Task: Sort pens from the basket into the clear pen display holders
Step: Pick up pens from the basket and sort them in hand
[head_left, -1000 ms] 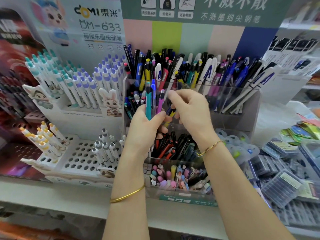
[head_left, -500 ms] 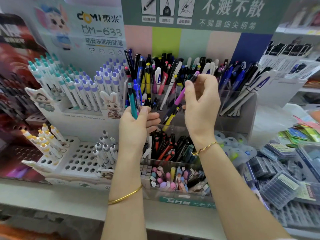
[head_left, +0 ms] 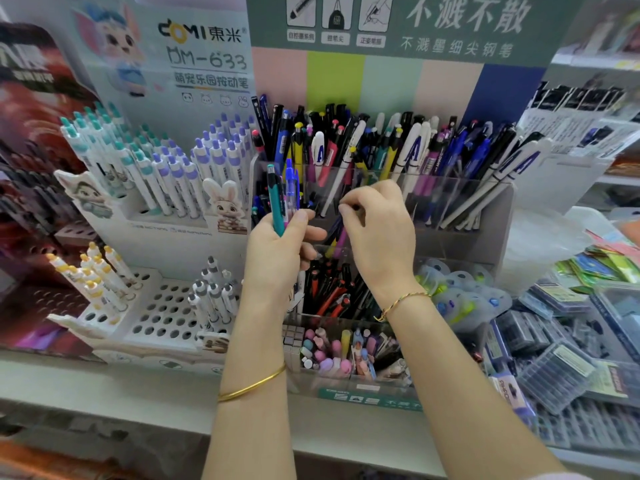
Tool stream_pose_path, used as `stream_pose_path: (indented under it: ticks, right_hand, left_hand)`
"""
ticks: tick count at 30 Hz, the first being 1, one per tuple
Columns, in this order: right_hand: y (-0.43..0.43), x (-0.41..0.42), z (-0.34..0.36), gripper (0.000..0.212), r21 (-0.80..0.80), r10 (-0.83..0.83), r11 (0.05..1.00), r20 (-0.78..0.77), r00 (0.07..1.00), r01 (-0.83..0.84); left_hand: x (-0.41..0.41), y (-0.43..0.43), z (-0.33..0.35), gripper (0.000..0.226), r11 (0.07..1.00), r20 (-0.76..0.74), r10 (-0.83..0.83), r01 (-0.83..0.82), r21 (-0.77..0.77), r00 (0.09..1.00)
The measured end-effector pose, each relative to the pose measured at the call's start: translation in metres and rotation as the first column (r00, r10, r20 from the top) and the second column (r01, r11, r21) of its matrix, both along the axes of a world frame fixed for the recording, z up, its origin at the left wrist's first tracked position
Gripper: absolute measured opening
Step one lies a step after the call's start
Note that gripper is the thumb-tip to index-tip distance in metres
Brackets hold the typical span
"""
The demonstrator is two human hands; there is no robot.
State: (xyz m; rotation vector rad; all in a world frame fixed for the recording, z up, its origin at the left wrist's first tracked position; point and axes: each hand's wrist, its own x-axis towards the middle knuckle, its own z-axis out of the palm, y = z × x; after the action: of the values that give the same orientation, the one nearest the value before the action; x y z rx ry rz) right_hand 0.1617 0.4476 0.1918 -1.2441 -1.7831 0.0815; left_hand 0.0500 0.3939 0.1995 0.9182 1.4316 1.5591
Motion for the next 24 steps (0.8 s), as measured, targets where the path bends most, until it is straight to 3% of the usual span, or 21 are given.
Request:
stream_pose_path:
  ticks: [2, 5, 9, 12, 16, 20, 24]
  right_hand:
    - [0.002, 0.002, -0.002, 0.011, -0.020, -0.017, 1.000, -0.019, 1.000, 0.017]
    - [-0.001, 0.004, 0.008, 0.012, 0.024, 0.017, 1.000, -0.222, 0.975, -0.012]
    - [-0.008, -0.002, 0.028, 0.014, -0.104, 0.190, 0.965, -0.351, 0.917, -0.240]
    - [-0.008, -0.005, 0.032, 0.005, -0.198, 0.260, 0.911, -0.407, 0.876, -0.362]
    - [-0.005, -0.004, 0.031, 0.002, 0.026, 0.191, 0.976, -0.572, 0.798, -0.215]
    - [-0.001, -0.006, 0.027, 0.004, 0.136, 0.166, 0.984, -0.486, 0.858, -0.113]
    - [-0.003, -0.008, 0.018, 0.011, 0.102, 0.174, 0.984, -0.325, 0.930, -0.148]
  left_hand:
    - [0.001, -0.001, 0.000, 0.016, 0.999, -0.011, -0.042, 0.042, -0.003, 0.999]
    - [0.002, -0.002, 0.001, 0.017, 0.993, -0.029, -0.121, 0.121, -0.008, 0.992]
    - [0.003, -0.004, 0.003, 0.013, 0.971, -0.079, -0.238, 0.237, -0.015, 0.968]
    - [0.003, -0.005, 0.002, 0.014, 0.962, -0.078, -0.272, 0.271, -0.021, 0.959]
    - [-0.005, -0.003, -0.001, 0.019, 0.995, -0.032, -0.100, 0.101, 0.024, 0.994]
    - [-0.012, -0.001, 0.001, 0.019, 0.993, -0.073, 0.091, -0.084, 0.085, 0.993]
    - [-0.009, -0.003, 0.003, 0.019, 0.997, -0.032, 0.047, -0.045, 0.067, 0.998]
